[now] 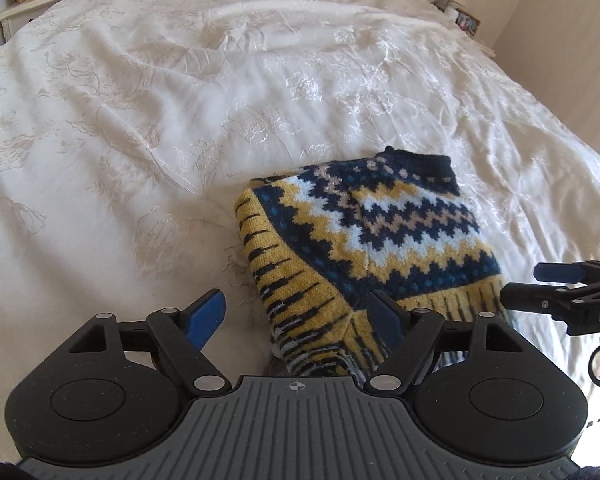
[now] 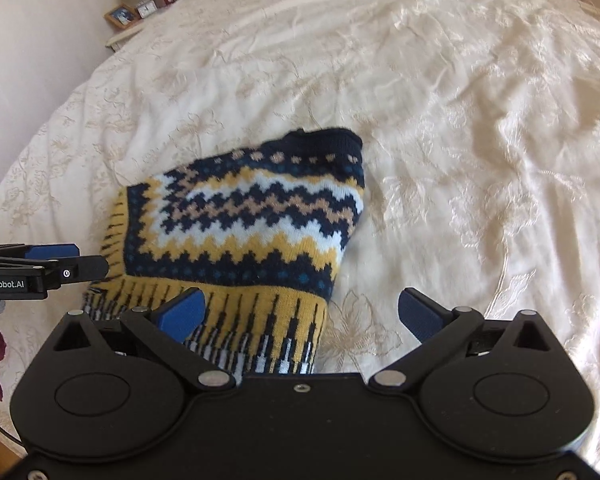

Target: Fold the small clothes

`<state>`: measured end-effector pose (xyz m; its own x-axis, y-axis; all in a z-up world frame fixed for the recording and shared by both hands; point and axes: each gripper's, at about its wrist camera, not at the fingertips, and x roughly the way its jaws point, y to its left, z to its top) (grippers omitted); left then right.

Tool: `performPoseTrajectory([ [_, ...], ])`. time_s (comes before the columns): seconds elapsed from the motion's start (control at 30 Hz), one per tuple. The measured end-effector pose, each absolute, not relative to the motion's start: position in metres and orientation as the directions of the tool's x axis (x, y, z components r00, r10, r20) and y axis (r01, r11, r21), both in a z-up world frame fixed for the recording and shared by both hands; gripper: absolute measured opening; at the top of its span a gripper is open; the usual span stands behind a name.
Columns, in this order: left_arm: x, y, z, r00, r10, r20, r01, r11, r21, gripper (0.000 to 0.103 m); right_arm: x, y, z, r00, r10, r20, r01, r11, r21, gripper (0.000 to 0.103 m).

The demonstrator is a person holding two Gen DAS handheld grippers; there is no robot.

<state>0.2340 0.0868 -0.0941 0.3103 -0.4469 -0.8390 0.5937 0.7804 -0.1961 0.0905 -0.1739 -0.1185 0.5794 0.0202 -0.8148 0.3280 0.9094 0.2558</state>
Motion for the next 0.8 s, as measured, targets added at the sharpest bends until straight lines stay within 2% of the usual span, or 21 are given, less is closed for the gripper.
performPoseTrajectory([
  [0.07, 0.227, 0.089, -0.082, 0.333, -0.435, -0.837, 0.571, 0.799, -0.188, 0.079, 0.084, -0.173, -0.106, 0.605, 0.007, -0.796, 0.315, 0.917, 0.247, 0.102],
  [0.1, 0.222, 0.089, -0.076, 0.350, -0.426, -0.834, 0.563, 0.807, -0.176, 0.085, 0.081, -0.173, -0.099, 0.617, -0.002, -0.787, 0.311, 0.919, 0.242, 0.102],
  [0.13, 0.217, 0.090, -0.071, 0.367, -0.423, -0.828, 0.557, 0.813, -0.168, 0.097, 0.077, -0.172, -0.094, 0.627, -0.013, -0.779, 0.311, 0.921, 0.235, 0.102],
  [0.17, 0.211, 0.090, -0.064, 0.388, -0.414, -0.823, 0.549, 0.821, -0.155, 0.102, 0.073, -0.171, -0.088, 0.635, -0.029, -0.772, 0.313, 0.923, 0.223, 0.102],
  [0.4, 0.168, 0.078, -0.019, 0.491, -0.312, -0.813, 0.500, 0.866, -0.031, 0.101, 0.045, -0.170, -0.054, 0.693, -0.060, -0.719, 0.300, 0.930, 0.212, 0.102],
  [0.5, 0.147, 0.072, 0.002, 0.526, -0.303, -0.794, 0.496, 0.868, -0.002, 0.101, 0.029, -0.169, -0.035, 0.741, -0.068, -0.668, 0.280, 0.936, 0.215, 0.102],
  [0.6, 0.130, 0.063, 0.020, 0.575, -0.235, -0.784, 0.445, 0.894, 0.059, 0.101, 0.016, -0.168, -0.018, 0.783, -0.068, -0.619, 0.258, 0.940, 0.224, 0.102],
  [0.8, 0.100, 0.051, 0.041, 0.660, -0.122, -0.741, 0.338, 0.930, 0.147, 0.100, -0.002, -0.157, 0.001, 0.766, -0.189, -0.614, 0.307, 0.947, 0.092, 0.102],
])
